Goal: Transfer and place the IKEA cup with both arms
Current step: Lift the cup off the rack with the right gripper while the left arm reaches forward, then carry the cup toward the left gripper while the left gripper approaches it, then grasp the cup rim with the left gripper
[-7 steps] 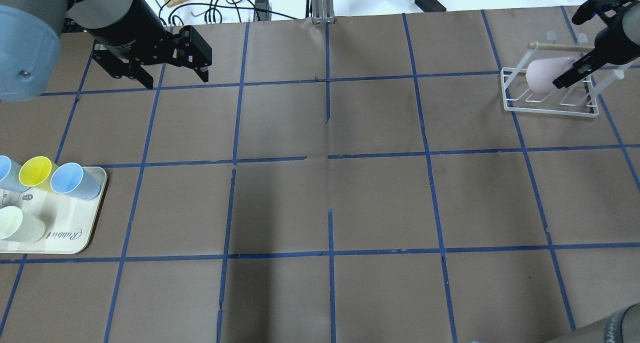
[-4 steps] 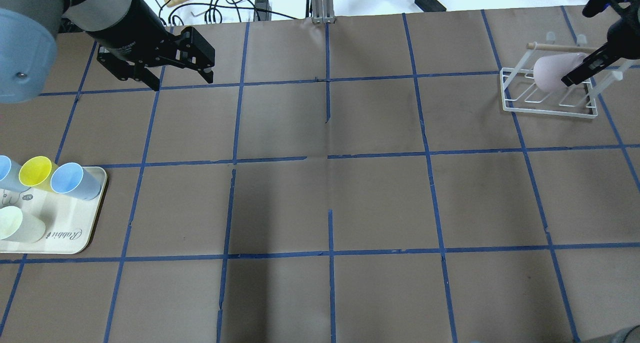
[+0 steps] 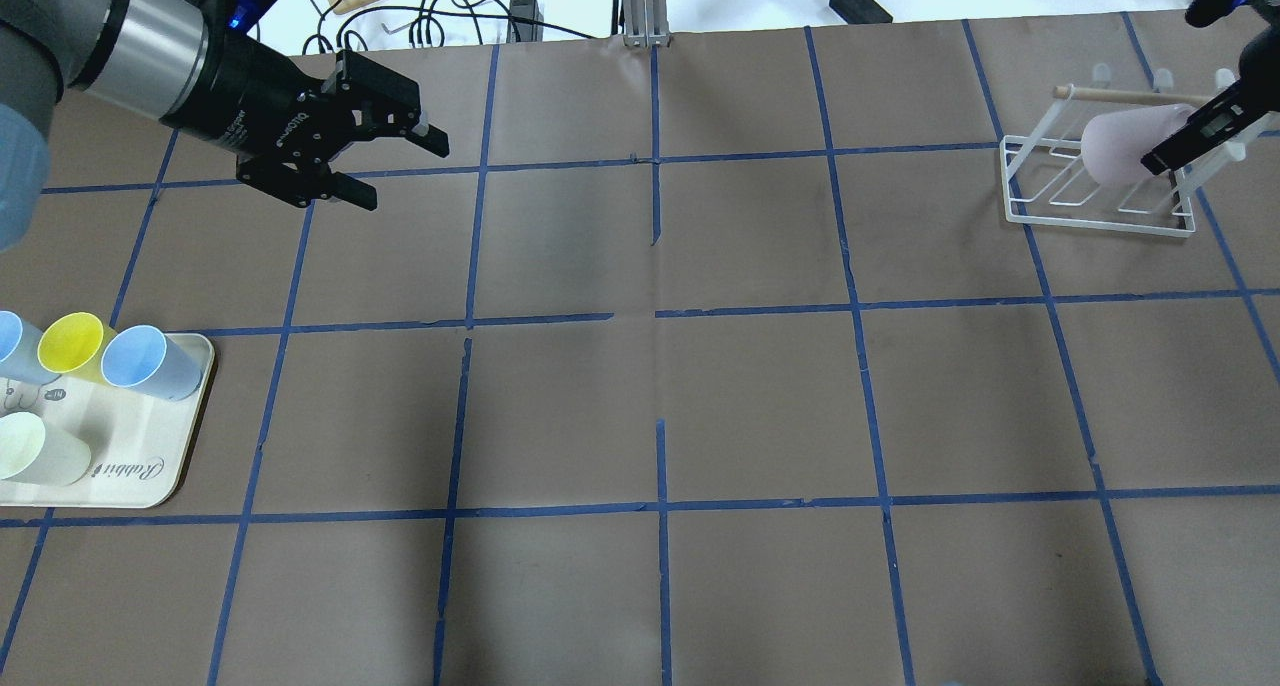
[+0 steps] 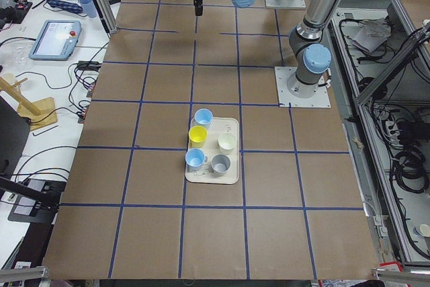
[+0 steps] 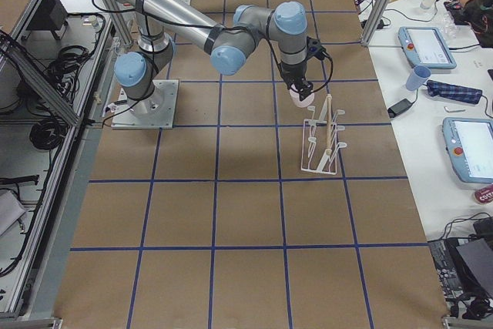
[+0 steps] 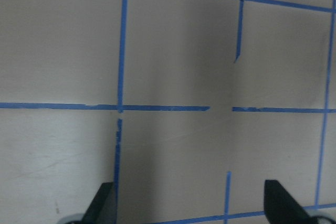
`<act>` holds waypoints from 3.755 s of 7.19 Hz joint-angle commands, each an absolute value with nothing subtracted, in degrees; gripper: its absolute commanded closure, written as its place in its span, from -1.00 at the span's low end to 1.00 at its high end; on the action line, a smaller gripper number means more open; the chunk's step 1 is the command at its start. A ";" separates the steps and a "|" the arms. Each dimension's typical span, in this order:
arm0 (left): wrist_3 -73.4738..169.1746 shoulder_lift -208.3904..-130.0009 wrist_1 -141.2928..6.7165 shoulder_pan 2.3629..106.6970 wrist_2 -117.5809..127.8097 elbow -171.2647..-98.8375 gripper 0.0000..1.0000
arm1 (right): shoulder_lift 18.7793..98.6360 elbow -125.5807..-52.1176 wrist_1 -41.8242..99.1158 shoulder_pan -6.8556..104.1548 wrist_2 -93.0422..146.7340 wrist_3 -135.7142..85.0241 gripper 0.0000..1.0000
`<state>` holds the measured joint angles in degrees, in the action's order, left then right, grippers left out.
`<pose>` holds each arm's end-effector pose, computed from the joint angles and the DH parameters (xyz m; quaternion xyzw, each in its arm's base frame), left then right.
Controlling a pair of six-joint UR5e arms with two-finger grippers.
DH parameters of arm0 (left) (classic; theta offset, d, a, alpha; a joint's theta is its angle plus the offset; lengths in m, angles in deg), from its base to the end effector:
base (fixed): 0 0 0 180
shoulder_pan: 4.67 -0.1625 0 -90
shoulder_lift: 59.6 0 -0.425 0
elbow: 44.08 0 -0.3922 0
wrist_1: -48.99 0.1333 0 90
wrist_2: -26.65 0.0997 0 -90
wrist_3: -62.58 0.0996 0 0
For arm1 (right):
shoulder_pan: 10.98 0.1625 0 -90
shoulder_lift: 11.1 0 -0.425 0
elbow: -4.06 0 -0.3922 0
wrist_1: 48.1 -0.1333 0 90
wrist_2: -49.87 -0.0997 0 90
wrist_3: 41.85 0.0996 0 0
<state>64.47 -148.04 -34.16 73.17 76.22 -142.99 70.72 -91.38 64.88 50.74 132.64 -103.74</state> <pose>-0.0931 -0.5074 0.4605 0.0855 -0.9345 0.0382 0.3434 -0.1350 -0.5588 0.4095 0.2925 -0.9507 0.1020 0.0133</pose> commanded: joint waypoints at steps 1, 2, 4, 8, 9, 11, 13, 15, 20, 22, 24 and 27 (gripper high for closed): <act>65.40 -148.98 -29.10 71.27 56.44 -148.64 -1.00 | 71.87 -88.77 54.69 51.85 123.95 -103.90 0.99; 65.48 -149.77 -23.14 71.18 49.13 -152.15 -1.00 | 71.87 -88.75 49.68 52.47 118.22 -104.07 0.99; 65.31 -150.39 -16.16 71.18 37.26 -158.58 -1.00 | 71.87 -88.67 39.31 55.97 104.61 -104.34 1.00; 64.70 -156.01 -8.31 73.10 30.96 -159.31 -1.00 | 71.17 -88.84 11.28 56.34 86.80 -121.02 1.00; 63.12 -156.37 -8.05 74.68 31.13 -158.61 -1.00 | 70.12 -89.28 7.31 56.34 84.95 -124.25 1.00; 58.73 -158.29 -7.96 76.62 31.13 -154.93 -1.00 | 67.83 -89.28 2.88 58.61 78.89 -126.75 1.00; 58.54 -160.49 -4.74 83.37 32.01 -154.04 -1.00 | 65.99 -89.28 1.12 62.83 73.79 -126.75 1.00; 57.84 -161.64 -4.10 84.36 31.92 -153.77 -1.00 | 64.93 -89.28 1.20 64.15 71.42 -126.57 1.00; 57.22 -166.55 -2.25 86.39 32.62 -146.32 -1.00 | 62.55 -88.75 1.47 67.59 68.50 -124.99 1.00; 55.82 -167.79 -1.73 87.44 33.59 -145.77 -1.00 | 62.47 -88.75 1.38 68.21 68.50 -124.64 1.00; 55.99 -167.45 -1.46 87.44 34.21 -145.95 -0.13 | 62.46 -88.75 1.29 68.21 68.59 -124.47 0.99; 55.81 -167.36 -1.02 87.27 34.29 -146.12 0.64 | 62.46 -88.67 1.29 68.21 68.59 -124.46 0.98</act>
<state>55.89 -167.39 -1.10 87.34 34.28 -146.08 62.47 -88.69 1.30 68.20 68.58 -124.47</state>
